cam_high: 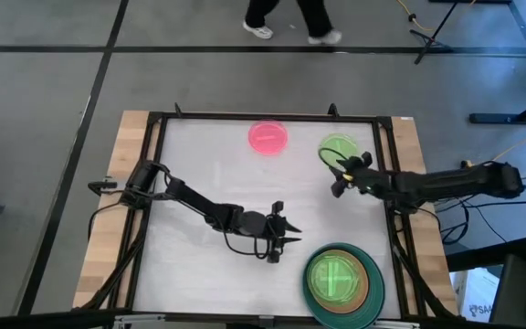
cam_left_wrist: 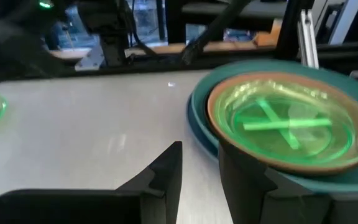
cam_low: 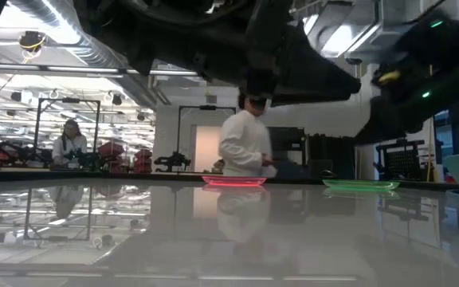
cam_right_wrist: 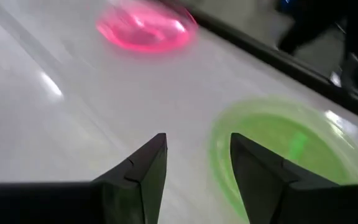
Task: Stack plastic plates
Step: Stack the light green plate on top of the light green plate
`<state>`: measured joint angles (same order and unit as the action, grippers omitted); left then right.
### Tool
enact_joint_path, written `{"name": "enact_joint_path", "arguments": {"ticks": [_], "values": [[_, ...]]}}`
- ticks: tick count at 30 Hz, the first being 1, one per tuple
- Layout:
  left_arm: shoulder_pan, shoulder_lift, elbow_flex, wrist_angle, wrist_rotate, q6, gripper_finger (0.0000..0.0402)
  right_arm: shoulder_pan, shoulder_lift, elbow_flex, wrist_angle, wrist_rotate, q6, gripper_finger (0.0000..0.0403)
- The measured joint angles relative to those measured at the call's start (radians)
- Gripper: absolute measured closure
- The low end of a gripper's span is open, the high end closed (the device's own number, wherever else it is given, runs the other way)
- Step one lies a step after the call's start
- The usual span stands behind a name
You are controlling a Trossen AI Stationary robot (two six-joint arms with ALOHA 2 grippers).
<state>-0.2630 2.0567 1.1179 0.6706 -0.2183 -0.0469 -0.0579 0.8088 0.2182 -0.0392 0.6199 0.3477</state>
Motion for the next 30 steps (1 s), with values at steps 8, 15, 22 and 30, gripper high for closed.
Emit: {"name": "enact_joint_path", "arguments": {"ticks": [8,15,22,30], "values": [[-0.020,0.003,-0.001,-0.039,-0.003,0.003,0.0305,-0.248,0.286,0.123,-0.013,-0.189,-0.062,0.0233],[-0.028,0.005,-0.001,-0.032,-0.005,0.004,0.0305,-0.329,0.458,0.173,-0.015,-0.320,-0.145,0.0233],[-0.024,0.005,-0.001,-0.031,-0.005,0.004,0.0305,-0.392,0.536,0.176,-0.007,-0.307,-0.179,0.0233],[-0.019,0.005,-0.001,-0.031,-0.005,-0.001,0.0305,-0.413,0.544,0.178,-0.004,-0.370,-0.200,0.0334]]}}
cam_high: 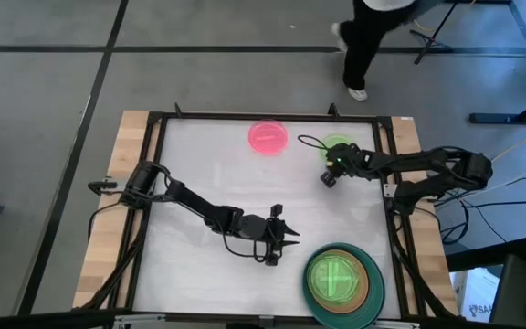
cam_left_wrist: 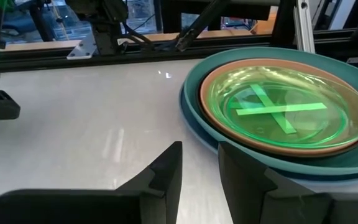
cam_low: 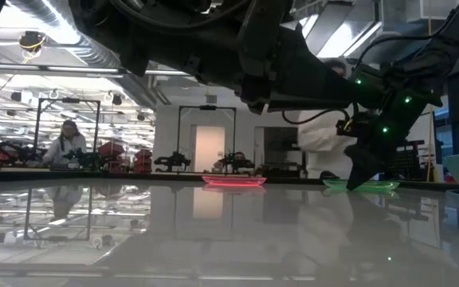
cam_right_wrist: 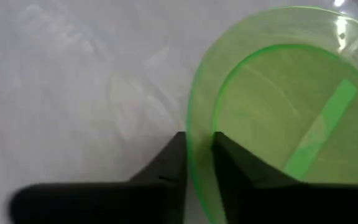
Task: Stack plastic plates
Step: Stack the light green plate on top of the light green plate
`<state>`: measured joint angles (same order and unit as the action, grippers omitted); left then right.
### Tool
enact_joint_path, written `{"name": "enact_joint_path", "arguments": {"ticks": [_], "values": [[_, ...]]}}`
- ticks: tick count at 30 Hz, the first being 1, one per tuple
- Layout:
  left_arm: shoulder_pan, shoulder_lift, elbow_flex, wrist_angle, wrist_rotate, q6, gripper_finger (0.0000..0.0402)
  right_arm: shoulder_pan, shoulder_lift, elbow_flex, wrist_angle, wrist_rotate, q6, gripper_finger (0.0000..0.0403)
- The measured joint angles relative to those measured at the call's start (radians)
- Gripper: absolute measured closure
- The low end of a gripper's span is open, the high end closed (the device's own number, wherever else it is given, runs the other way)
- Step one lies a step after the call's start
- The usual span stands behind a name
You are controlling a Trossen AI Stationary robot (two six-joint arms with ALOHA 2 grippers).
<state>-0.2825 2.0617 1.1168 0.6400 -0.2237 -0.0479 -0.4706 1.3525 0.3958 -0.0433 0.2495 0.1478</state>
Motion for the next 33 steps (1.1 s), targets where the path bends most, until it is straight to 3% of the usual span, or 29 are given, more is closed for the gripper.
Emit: {"name": "enact_joint_path", "arguments": {"ticks": [3,8,14,18,25,33], "values": [[-0.002,0.000,0.000,0.000,0.000,0.000,0.0305,0.019,-0.011,-0.001,-0.005,-0.024,-0.021,0.0389],[-0.002,-0.014,0.000,-0.025,-0.026,0.039,0.0305,0.163,-0.115,0.009,-0.139,-0.038,0.058,0.0389],[-0.001,-0.118,0.001,-0.194,-0.080,-0.004,0.0305,0.475,-0.305,0.104,-0.449,-0.041,0.260,0.0397],[-0.009,-0.162,0.001,-0.273,-0.083,0.002,0.0305,0.725,-0.404,0.169,-0.522,-0.041,0.415,0.0401],[-0.008,-0.179,0.001,-0.262,-0.087,0.085,0.0305,1.176,-0.432,0.225,-0.468,-0.017,0.634,0.0402],[-0.008,-0.179,0.001,-0.265,-0.078,0.080,0.0305,1.537,-0.360,0.290,-0.318,0.189,0.658,0.0402]]}}
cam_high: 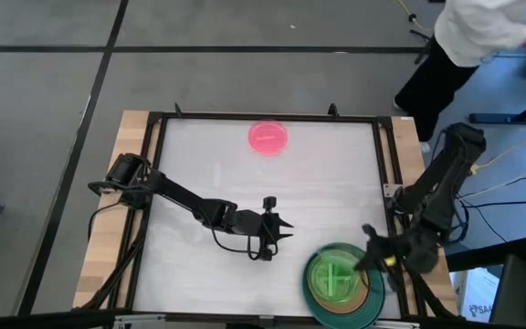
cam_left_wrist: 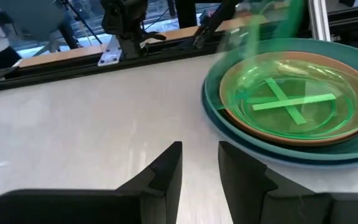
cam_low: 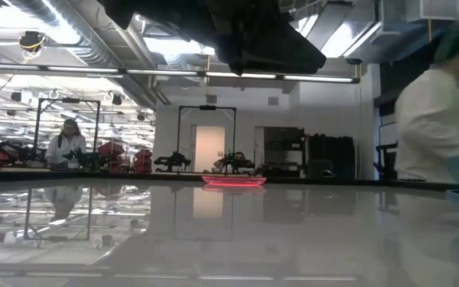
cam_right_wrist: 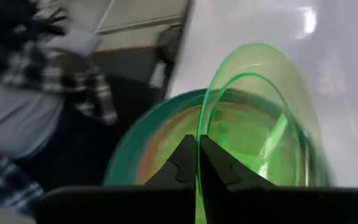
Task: Stack plastic plates
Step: Stack the light green plate on top of the light green plate
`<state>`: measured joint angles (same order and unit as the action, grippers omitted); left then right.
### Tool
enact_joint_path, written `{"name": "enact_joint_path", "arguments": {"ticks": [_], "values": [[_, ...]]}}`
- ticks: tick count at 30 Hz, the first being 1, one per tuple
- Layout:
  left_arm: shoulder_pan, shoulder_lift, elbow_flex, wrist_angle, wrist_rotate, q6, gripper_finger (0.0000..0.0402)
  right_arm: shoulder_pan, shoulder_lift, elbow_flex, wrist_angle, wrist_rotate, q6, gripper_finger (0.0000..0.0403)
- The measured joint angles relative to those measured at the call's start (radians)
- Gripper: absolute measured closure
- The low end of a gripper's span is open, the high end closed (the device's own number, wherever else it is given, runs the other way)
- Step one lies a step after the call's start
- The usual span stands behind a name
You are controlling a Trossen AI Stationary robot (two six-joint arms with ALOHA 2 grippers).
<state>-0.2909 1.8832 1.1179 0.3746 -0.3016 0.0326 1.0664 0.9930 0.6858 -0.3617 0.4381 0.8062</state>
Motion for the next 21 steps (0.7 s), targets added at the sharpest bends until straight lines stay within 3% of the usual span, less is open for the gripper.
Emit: {"name": "enact_joint_path", "arguments": {"ticks": [4,14,21], "values": [[0.000,0.000,0.000,0.000,0.000,0.000,0.0305,0.055,0.094,0.003,0.099,-0.009,-0.027,0.0403],[0.000,0.000,0.000,0.000,0.000,0.001,0.0305,0.063,0.294,0.003,0.126,-0.020,0.066,0.0399],[0.000,0.001,0.000,0.000,0.000,0.002,0.0305,0.037,0.320,0.002,0.124,-0.004,0.103,0.0326]]}}
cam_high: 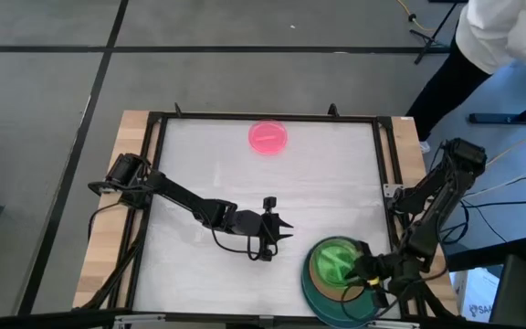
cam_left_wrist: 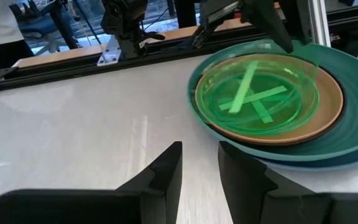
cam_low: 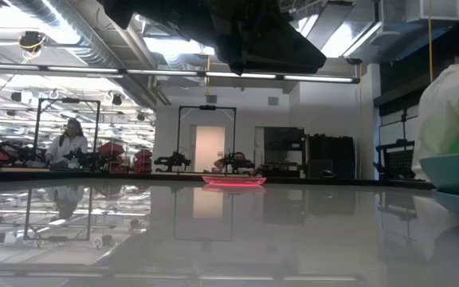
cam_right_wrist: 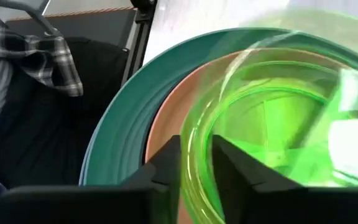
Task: Stack plastic plates
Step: Stack the light green plate on top of the light green plate, then stack the pink plate on top the light green plate
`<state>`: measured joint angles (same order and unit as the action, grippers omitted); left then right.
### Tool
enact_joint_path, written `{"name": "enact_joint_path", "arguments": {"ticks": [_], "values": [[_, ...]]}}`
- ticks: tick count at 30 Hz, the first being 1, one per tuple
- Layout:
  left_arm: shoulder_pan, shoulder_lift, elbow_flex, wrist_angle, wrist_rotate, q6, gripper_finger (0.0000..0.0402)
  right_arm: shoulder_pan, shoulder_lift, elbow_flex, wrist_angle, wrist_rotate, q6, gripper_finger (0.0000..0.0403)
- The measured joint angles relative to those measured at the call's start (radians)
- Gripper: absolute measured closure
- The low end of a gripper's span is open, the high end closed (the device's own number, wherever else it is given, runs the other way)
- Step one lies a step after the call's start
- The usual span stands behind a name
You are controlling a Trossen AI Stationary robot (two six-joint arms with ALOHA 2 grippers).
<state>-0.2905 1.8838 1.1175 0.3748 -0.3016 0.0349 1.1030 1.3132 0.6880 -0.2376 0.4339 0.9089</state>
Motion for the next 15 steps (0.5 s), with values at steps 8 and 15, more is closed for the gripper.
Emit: {"name": "enact_joint_path", "arguments": {"ticks": [8,15], "values": [[0.000,0.000,0.000,0.000,0.000,0.000,0.0305,-0.005,0.000,0.000,-0.003,0.016,-0.048,0.0238],[0.000,0.000,0.000,0.025,0.000,0.000,0.0305,-0.014,0.000,0.000,-0.003,0.124,-0.114,0.0231]]}}
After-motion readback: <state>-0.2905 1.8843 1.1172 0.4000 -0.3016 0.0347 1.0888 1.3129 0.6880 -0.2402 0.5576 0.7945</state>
